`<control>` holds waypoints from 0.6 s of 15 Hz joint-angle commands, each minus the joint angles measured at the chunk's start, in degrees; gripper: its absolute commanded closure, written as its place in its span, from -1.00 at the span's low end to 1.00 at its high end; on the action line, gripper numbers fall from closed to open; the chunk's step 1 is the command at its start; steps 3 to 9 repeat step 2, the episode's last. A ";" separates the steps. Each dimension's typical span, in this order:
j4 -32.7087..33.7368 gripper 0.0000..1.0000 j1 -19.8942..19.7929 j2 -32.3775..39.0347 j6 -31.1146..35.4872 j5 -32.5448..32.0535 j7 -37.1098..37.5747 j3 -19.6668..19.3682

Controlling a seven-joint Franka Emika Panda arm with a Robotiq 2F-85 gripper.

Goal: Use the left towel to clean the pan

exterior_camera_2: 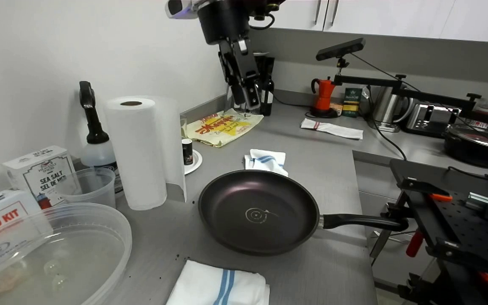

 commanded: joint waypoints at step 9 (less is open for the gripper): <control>-1.44 -1.00 0.76 -2.09 -0.20 0.35 -1.85 -1.02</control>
